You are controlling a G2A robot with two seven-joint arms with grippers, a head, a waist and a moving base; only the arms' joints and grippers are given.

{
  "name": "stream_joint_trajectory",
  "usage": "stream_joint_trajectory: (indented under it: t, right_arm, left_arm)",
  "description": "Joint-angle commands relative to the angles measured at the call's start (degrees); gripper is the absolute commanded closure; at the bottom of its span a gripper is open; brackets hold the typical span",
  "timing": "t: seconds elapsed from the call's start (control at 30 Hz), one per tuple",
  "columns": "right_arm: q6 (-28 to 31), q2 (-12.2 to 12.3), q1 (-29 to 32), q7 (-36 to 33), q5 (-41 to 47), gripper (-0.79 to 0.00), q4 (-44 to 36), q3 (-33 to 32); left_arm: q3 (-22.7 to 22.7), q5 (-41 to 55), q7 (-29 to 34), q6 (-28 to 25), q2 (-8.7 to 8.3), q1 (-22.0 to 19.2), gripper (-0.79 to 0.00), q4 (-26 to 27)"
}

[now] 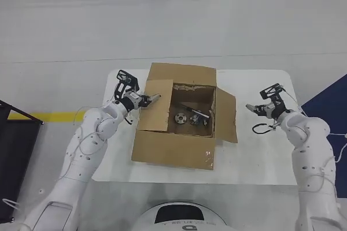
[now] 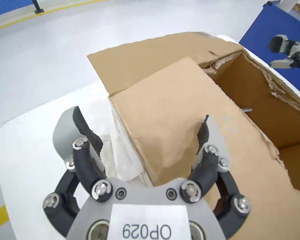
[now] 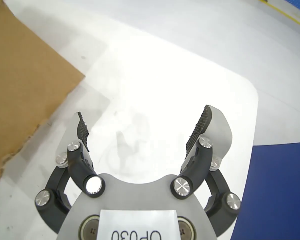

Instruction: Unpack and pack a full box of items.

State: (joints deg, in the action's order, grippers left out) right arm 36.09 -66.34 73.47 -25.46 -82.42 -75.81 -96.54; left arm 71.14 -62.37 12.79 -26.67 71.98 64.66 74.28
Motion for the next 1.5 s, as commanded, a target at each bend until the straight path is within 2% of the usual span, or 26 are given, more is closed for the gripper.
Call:
stream_joint_trajectory:
  t: [0.0,0.17,0.27,0.4,0.5,0.6,0.67,0.77,0.97,1.03,1.13,1.2,1.33,1.47]
  right_arm:
    - [0.29,0.09,-0.77,-0.98,-3.97,-0.785,1.63,2.22]
    - [3.31,0.18,-1.97,-0.06,-5.52,-0.785,5.54,5.28]
    - [9.02,0.29,-3.69,0.54,-0.42,-0.785,8.89,5.29]
    - [21.91,1.07,-8.05,-1.82,14.83,-0.785,17.62,1.78]
    - [21.91,1.89,-9.8,-8.83,31.9,-0.785,20.48,4.26]
    - [21.91,3.96,-9.99,-20.5,50.73,-0.785,19.71,5.87]
    - [21.91,5.61,-8.96,-20.84,57.22,-0.785,18.16,7.95]
    - [21.91,8.42,-7.69,-20.83,61.29,-0.785,15.25,11.2]
    - [21.91,12.3,-8.46,-20.82,59.57,-0.785,15.52,10.92]
    - [21.91,13.53,-9.0,-20.23,55.51,-0.785,16.34,9.43]
    - [21.91,14.66,-8.88,-14.56,42.97,-0.785,16.77,8.05]
    - [21.18,14.7,-8.5,-9.43,31.66,-0.785,16.2,9.44]
    - [13.36,13.19,-8.83,-0.95,14.8,-0.785,15.96,17.64]
    - [10.93,11.74,-10.05,4.65,7.98,-0.785,17.24,24.41]
  left_arm:
    - [0.29,-0.19,0.06,-0.15,-0.15,0.44,-0.785,0.57]
    - [0.89,-1.05,-0.17,-0.02,-0.49,1.78,-0.785,1.6]
    - [1.22,-1.22,-0.25,0.01,-0.69,2.85,-0.785,2.67]
    - [1.52,-1.5,-0.18,0.03,-0.9,3.77,-0.785,3.57]
    - [1.67,-1.57,-0.31,0.12,-1.01,4.17,-0.785,3.62]
    - [1.6,-1.56,-0.61,0.28,-1.06,4.44,-0.785,3.42]
    - [1.32,-1.57,-0.76,0.45,-1.04,4.49,-0.785,3.3]
    - [0.83,-1.49,-1.05,0.75,-0.98,4.44,-0.785,3.09]
    - [0.56,-1.19,-2.09,1.33,-0.98,4.72,-0.785,2.52]
    - [0.78,-1.16,-2.43,1.65,-1.03,4.94,-0.785,2.26]
    - [1.05,-1.11,-2.79,1.65,-1.14,5.28,-0.785,2.22]
    - [1.23,-1.08,-2.91,1.64,-1.21,5.44,-0.785,2.2]
    - [1.34,-0.99,-2.71,1.82,-1.29,5.43,-0.785,2.34]
    - [1.32,-1.0,-2.51,2.0,-1.31,5.32,-0.785,2.39]
